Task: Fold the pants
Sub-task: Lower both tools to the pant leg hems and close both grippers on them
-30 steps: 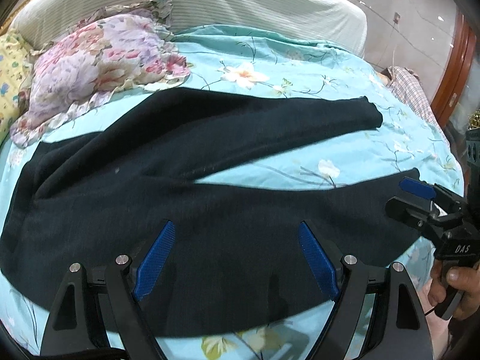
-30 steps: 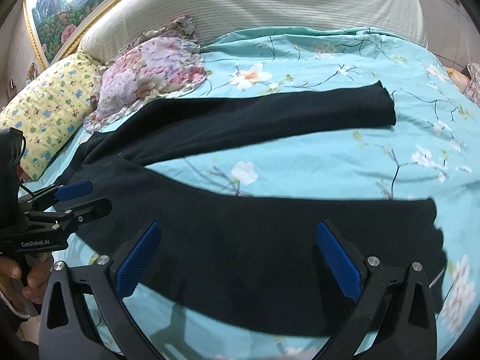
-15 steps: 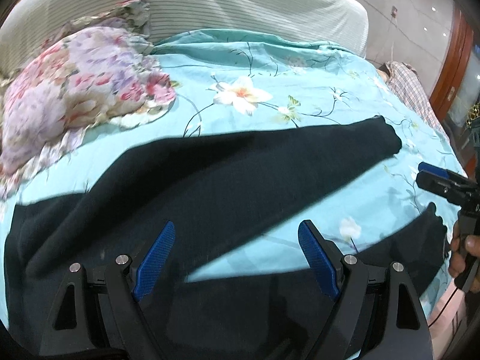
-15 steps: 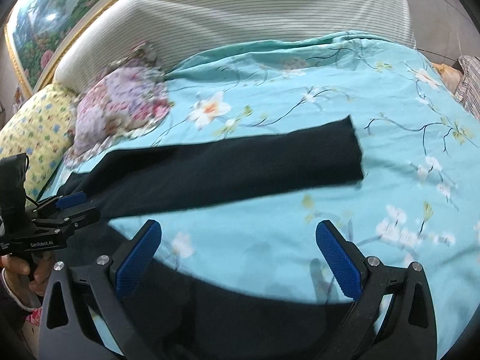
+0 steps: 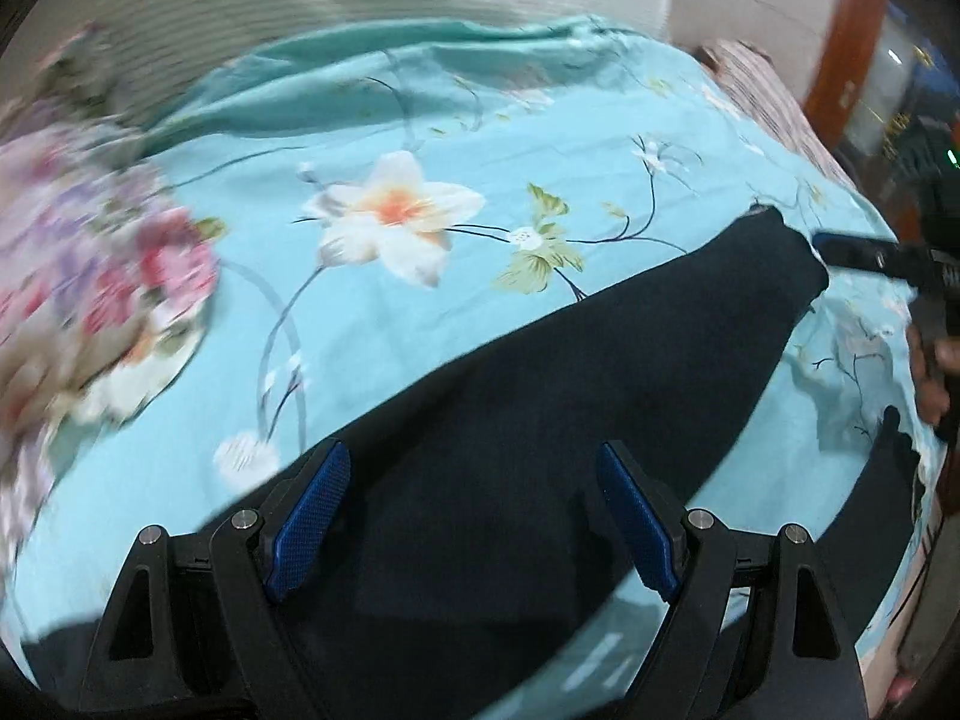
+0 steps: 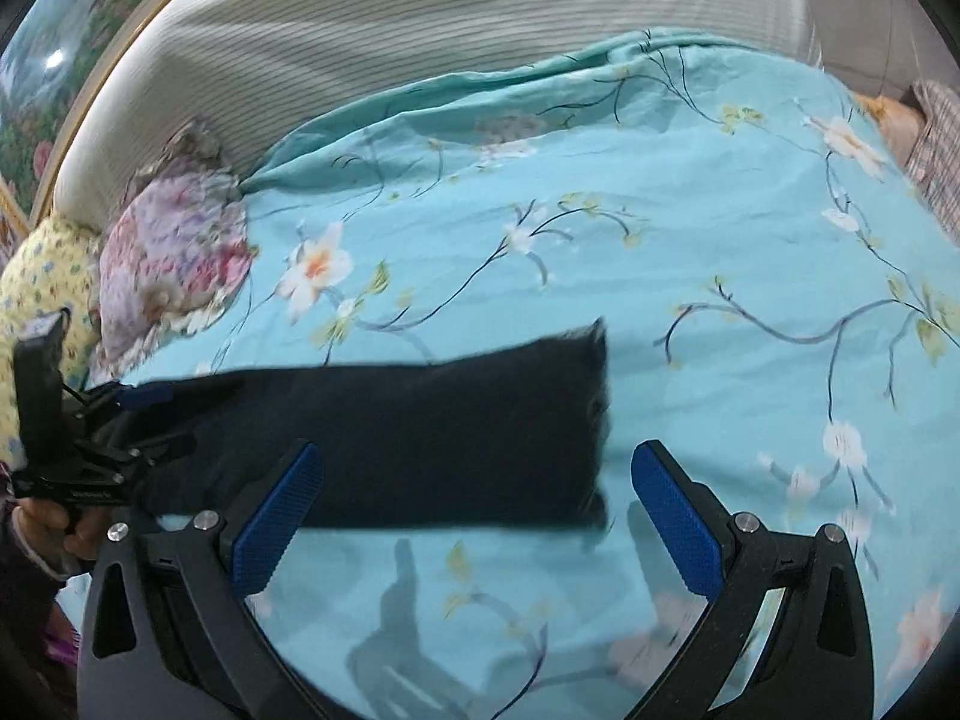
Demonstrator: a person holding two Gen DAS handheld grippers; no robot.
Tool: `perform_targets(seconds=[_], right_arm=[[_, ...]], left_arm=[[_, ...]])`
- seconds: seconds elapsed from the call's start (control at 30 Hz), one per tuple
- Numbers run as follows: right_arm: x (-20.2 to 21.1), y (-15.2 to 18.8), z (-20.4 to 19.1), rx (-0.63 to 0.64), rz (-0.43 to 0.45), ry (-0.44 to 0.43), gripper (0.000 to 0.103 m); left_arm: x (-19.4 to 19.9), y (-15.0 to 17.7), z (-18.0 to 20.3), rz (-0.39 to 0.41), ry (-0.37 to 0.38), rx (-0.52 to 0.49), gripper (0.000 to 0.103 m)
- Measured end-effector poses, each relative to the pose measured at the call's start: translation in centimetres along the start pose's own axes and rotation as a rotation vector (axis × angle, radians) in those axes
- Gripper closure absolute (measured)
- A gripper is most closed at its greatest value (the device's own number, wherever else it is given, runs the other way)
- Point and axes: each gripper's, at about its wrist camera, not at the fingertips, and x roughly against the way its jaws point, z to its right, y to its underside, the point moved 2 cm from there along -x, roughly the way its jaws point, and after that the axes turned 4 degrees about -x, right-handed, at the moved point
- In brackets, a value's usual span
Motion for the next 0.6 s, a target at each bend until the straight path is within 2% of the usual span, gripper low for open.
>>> perform_targets(seconds=[0.17, 0.27, 0.33, 0.4, 0.47, 0.53, 0.6], right_arm=[[-2.1, -2.2, 1.6, -0.036, -0.043, -0.02, 0.0], [-3.4, -3.1, 2.0, -0.038, -0.062, -0.036, 0.001], [-4.3, -3.4, 2.1, -0.041, -0.08, -0.043, 0.004], [-4.9, -3.7, 2.4, -0.058, -0.09, -0.057, 0.015], [-5.4, -3.8, 2.4, -0.065, -0.097, -0.073, 0.025], [-5.5, -3.8, 2.1, -0.053, -0.097, -0.063, 0.041], [-5.3, -3.8, 2.0, -0.044, -0.09, -0.056, 0.064]], left_arm=[[-2.3, -2.0, -1.0, -0.021, 0.067, -0.029, 0.019], [-3.8, -2.9, -1.4, -0.047, 0.133, -0.049, 0.018], [-4.8, -3.2, -1.5, -0.074, 0.153, -0.055, 0.018], [-5.8, -3.2, -1.3, -0.105, 0.159, -0.07, 0.021], [-6.1, -3.2, -1.1, -0.104, 0.149, -0.077, 0.038], [-6.1, -3.2, -0.8, -0.102, 0.188, -0.075, 0.073], [-5.9, -3.0, -0.3, -0.109, 0.22, -0.077, 0.092]])
